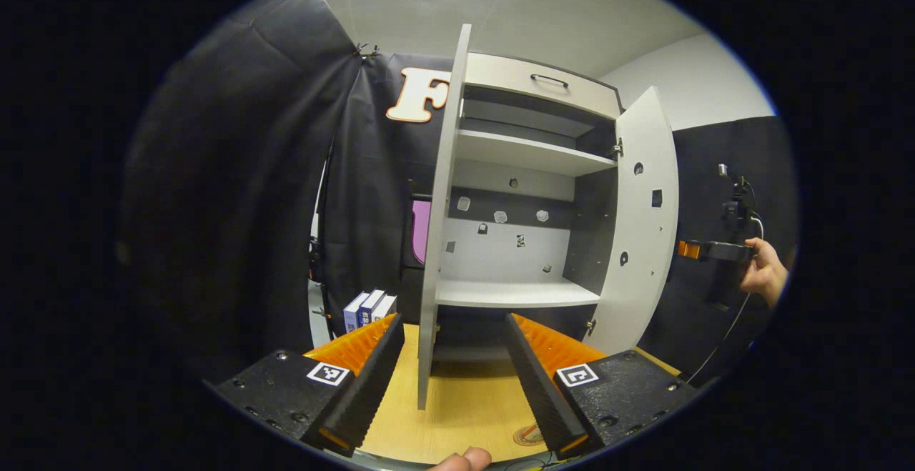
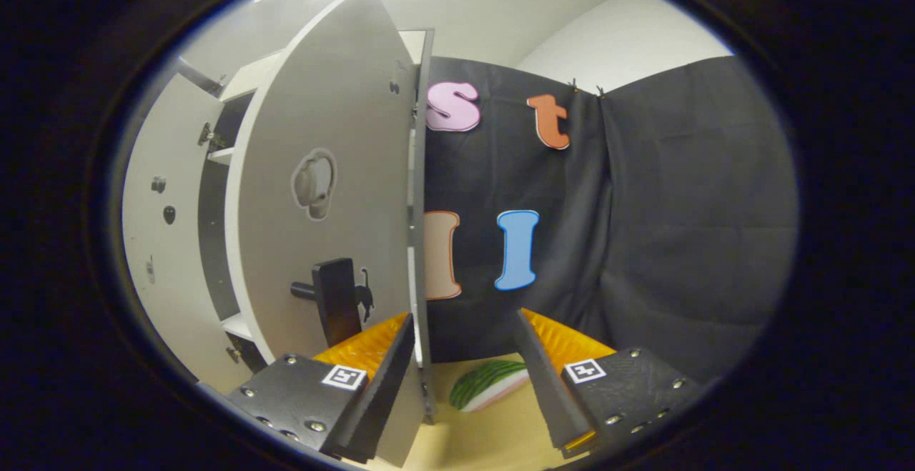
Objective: Grasp the bottle in the cabinet with the left hand and place it on the coaster, then close the right door with the right hand and the left door with the left hand.
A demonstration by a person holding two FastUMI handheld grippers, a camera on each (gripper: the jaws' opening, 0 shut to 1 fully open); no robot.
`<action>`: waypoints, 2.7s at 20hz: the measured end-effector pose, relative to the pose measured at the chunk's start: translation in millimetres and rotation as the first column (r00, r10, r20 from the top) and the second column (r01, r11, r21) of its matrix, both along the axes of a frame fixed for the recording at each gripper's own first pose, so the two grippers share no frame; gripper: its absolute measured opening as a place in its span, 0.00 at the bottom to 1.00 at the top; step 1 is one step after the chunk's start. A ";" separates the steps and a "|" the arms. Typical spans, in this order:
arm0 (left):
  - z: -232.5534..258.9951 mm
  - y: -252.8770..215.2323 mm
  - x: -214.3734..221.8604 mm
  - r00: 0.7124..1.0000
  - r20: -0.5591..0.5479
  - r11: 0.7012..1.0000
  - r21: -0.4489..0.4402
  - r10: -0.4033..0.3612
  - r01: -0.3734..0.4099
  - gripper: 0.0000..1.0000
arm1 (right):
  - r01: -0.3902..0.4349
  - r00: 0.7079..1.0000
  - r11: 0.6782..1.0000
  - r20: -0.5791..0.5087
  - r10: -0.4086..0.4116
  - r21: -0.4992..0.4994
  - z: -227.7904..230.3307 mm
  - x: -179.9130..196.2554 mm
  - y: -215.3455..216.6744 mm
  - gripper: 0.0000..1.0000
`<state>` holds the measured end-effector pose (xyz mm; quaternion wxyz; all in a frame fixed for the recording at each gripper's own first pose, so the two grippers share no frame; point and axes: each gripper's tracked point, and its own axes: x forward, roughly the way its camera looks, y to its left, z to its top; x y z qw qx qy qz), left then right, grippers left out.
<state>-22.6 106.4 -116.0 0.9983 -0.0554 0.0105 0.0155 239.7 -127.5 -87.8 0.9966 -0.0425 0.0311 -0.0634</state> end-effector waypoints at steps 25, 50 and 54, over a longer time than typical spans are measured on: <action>-8.9 152.1 64.8 0.979 -0.053 0.979 0.060 0.198 -0.195 0.90 | -0.228 0.972 0.958 -0.018 0.234 0.172 -0.6 -26.5 100.9 0.95; 49.7 95.1 176.8 0.988 -0.035 0.988 0.043 0.150 -0.149 0.87 | -0.220 0.975 0.973 0.051 0.216 0.076 21.3 -174.2 13.5 0.99; 52.6 74.4 182.6 0.990 -0.032 0.984 0.126 0.134 -0.129 0.86 | -0.199 0.980 0.977 0.028 0.198 0.076 10.0 -176.7 6.9 0.95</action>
